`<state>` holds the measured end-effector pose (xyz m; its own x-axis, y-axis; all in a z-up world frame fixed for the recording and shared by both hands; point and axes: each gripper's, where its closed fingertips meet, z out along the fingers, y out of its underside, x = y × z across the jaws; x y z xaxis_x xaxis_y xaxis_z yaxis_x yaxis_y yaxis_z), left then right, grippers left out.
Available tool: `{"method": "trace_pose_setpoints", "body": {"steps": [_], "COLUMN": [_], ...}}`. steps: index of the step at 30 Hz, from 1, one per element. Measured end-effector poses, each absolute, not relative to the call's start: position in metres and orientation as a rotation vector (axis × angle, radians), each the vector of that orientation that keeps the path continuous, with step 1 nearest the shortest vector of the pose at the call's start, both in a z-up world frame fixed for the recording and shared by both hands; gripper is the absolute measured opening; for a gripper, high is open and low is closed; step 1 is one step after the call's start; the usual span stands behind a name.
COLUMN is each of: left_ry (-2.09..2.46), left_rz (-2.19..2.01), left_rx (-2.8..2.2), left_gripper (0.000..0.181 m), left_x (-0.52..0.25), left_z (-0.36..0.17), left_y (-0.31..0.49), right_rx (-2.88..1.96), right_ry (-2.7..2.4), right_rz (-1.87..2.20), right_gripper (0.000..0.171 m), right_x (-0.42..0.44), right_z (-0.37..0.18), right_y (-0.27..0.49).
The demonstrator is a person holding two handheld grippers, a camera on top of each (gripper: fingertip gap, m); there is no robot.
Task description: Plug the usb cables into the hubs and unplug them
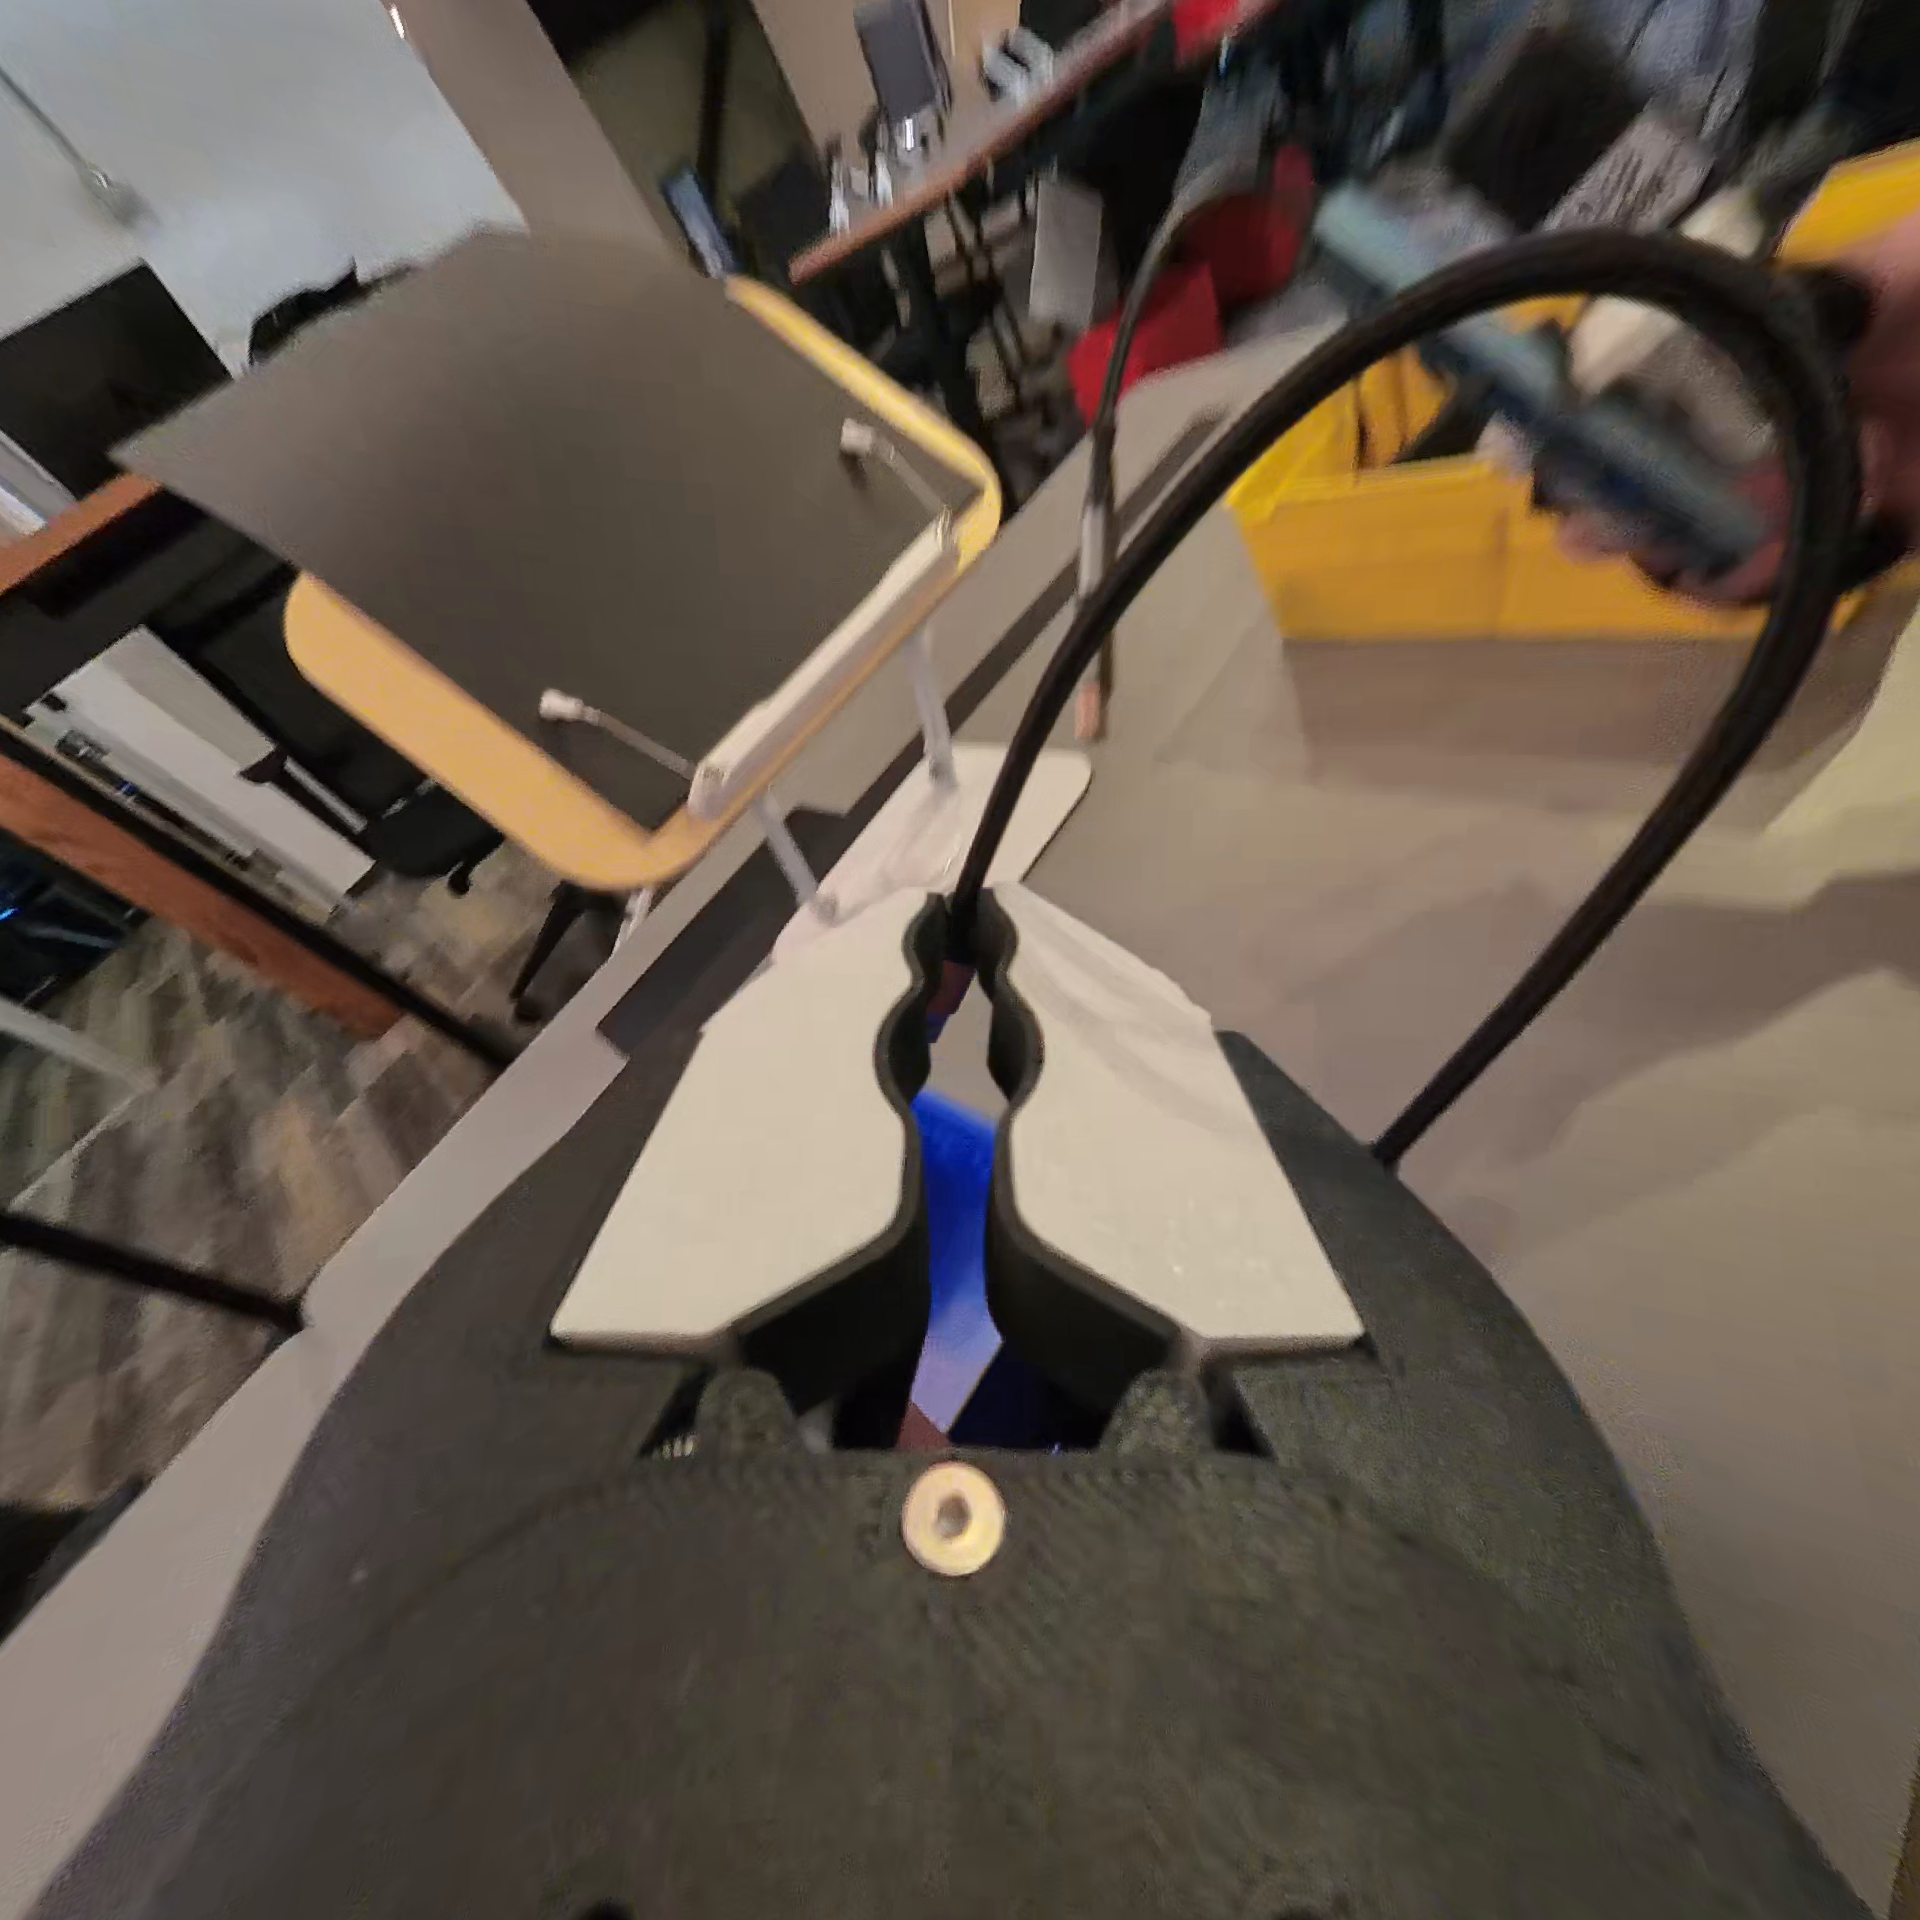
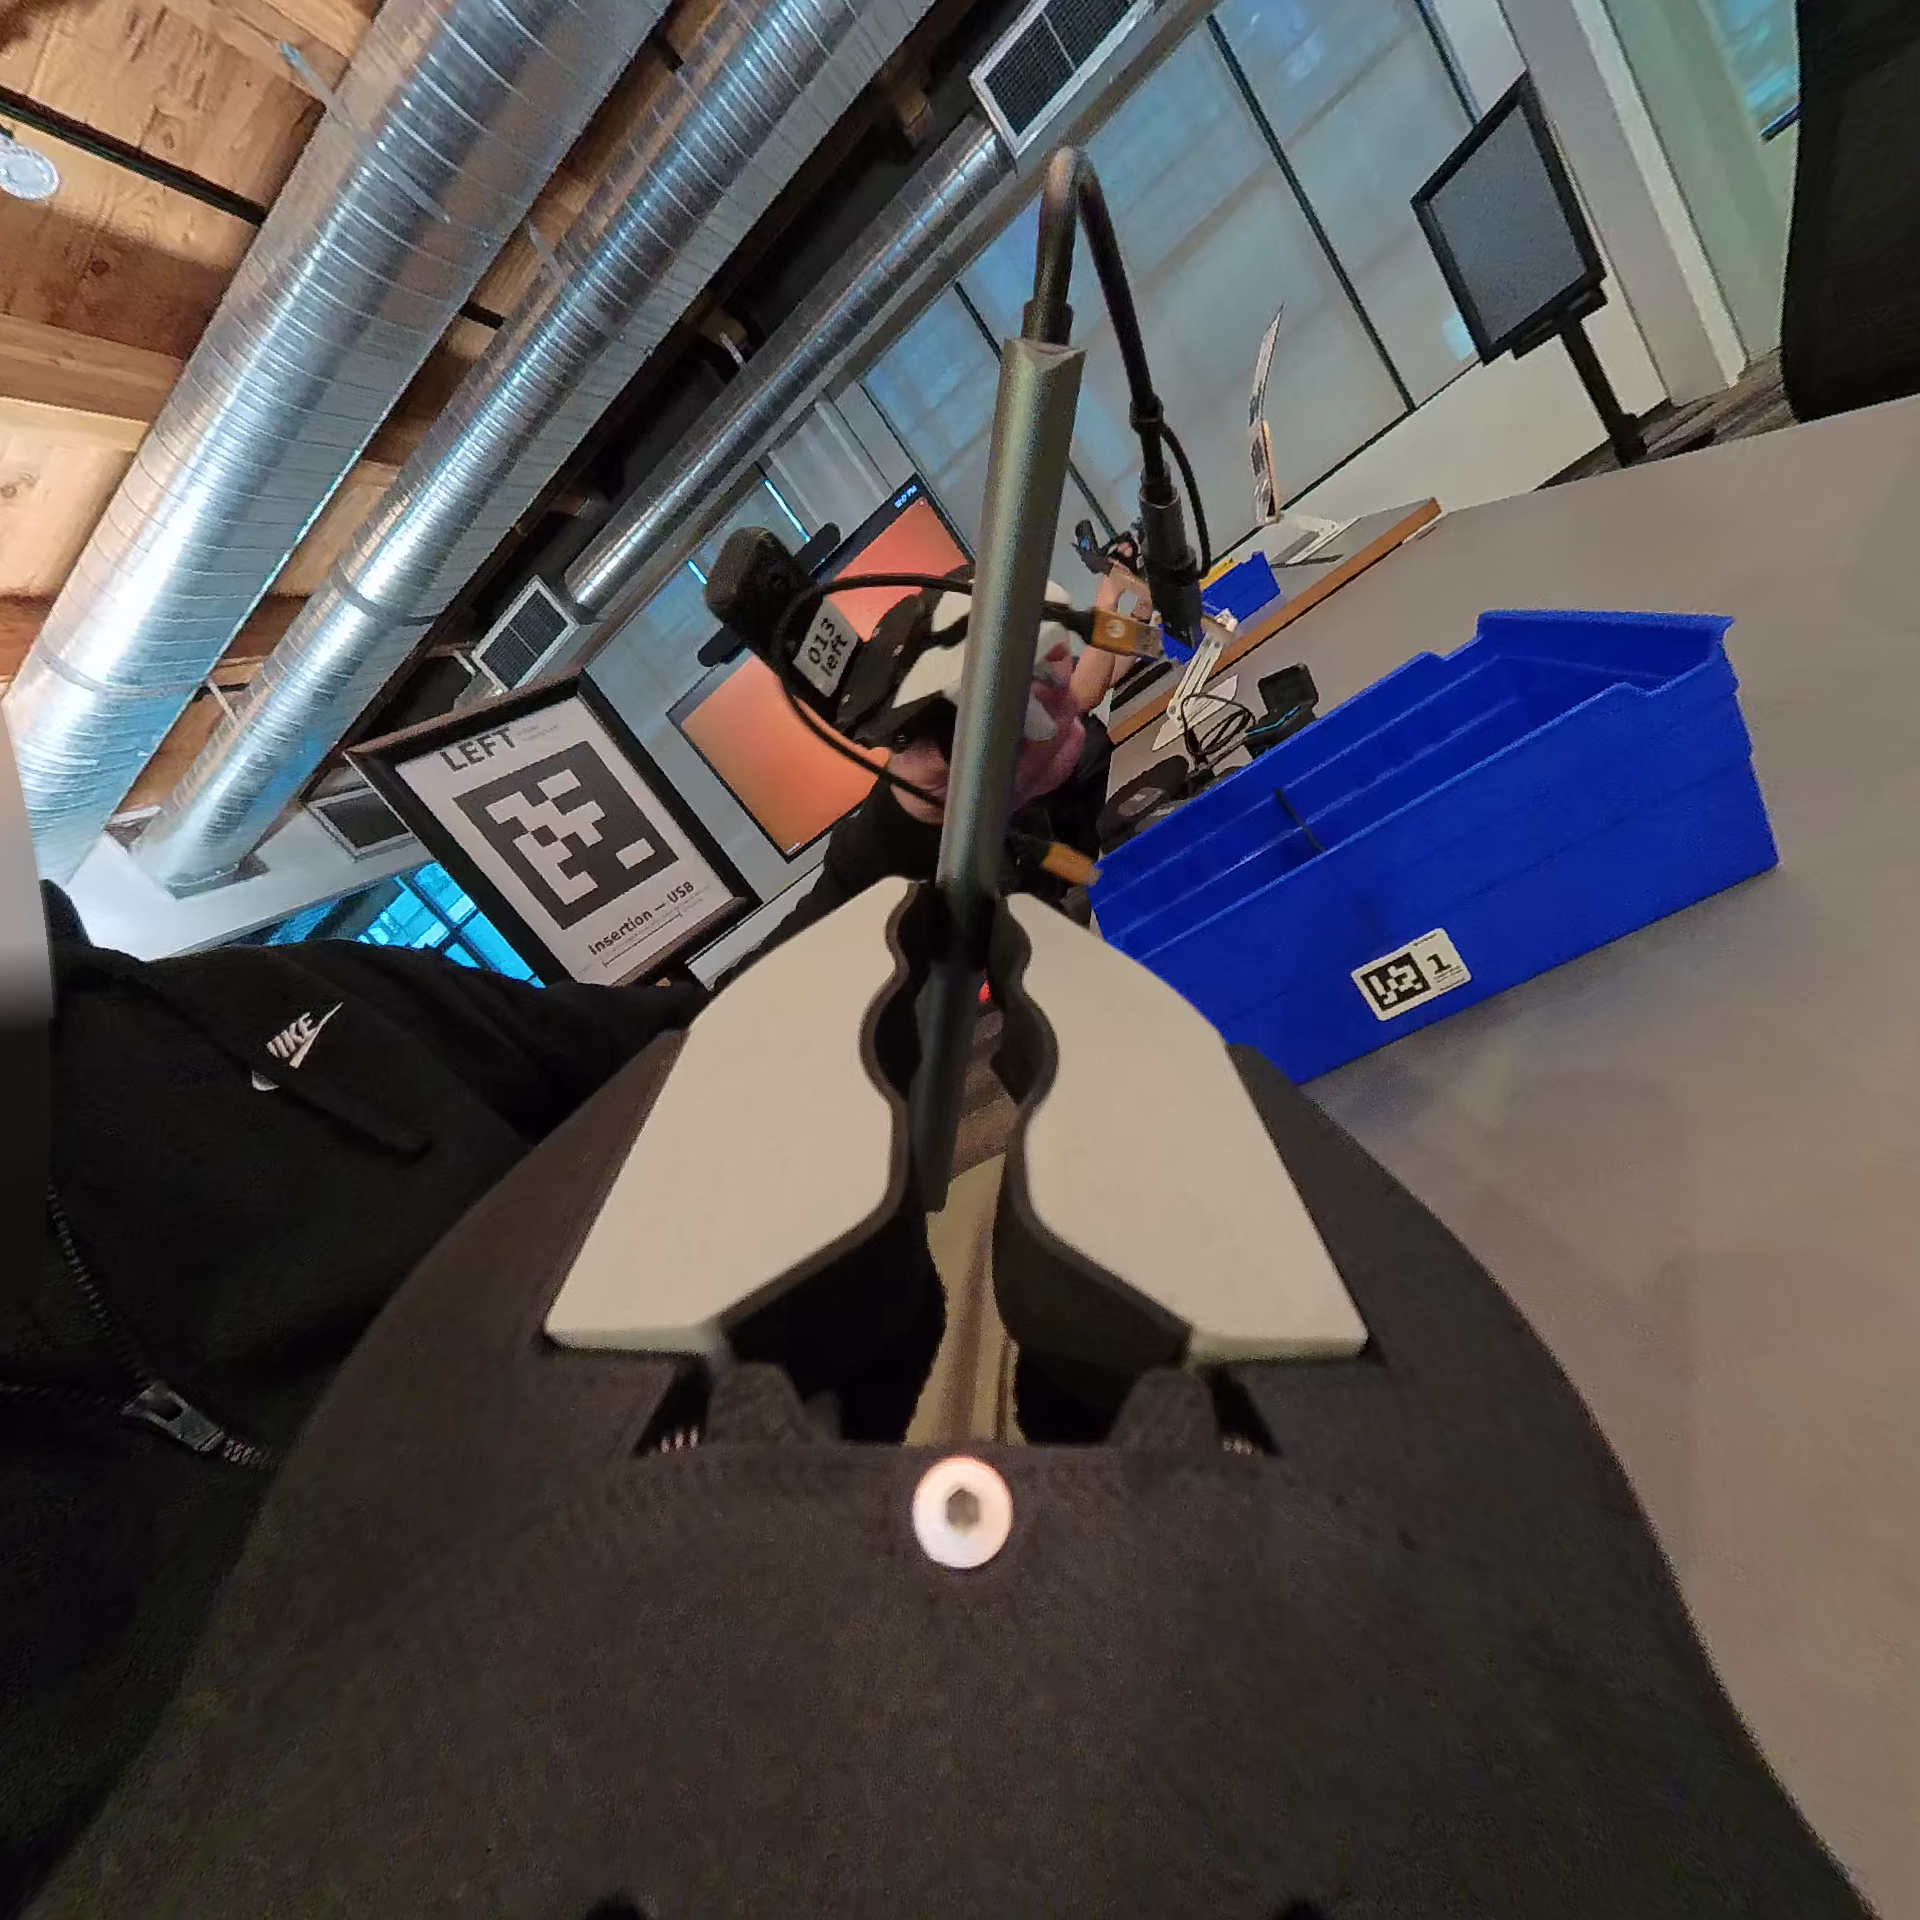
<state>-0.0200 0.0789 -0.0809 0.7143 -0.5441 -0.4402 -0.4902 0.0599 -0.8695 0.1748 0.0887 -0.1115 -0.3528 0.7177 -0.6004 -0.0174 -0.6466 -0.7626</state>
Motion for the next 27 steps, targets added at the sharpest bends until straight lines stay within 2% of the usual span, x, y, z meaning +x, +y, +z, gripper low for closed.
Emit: {"method": "trace_pose_setpoints", "body": {"steps": [1, 7, 17, 23, 27], "left_ry": [0.839, 0.681, 0.545, 0.576, 0.576], "left_rz": [-0.109, -0.296, -0.373, -0.574, -0.467], "left_rx": [-1.543, -1.495, -1.733, -1.784, -1.887], "left_gripper": [0.006, 0.006, 0.007, 0.008, 0.011], "left_x": [-0.007, 0.071, 0.135, 0.159, 0.146], "left_z": [-0.074, -0.065, -0.18, -0.222, -0.245], "left_y": [0.078, 0.082, 0.118, 0.122, 0.128], "right_rx": [-1.398, -1.405, -1.411, -1.406, -1.403], "right_ry": [-0.922, -0.801, -0.685, -0.71, -0.712], "right_rz": [2.035, 1.921, 1.817, 1.813, 1.818], "right_gripper": [0.01, 0.01, 0.01, 0.01, 0.01], "right_x": [0.176, 0.185, 0.203, 0.201, 0.202], "right_z": [-0.11, -0.108, -0.107, -0.106, -0.106], "right_y": [0.09, 0.109, 0.133, 0.13, 0.131]}}
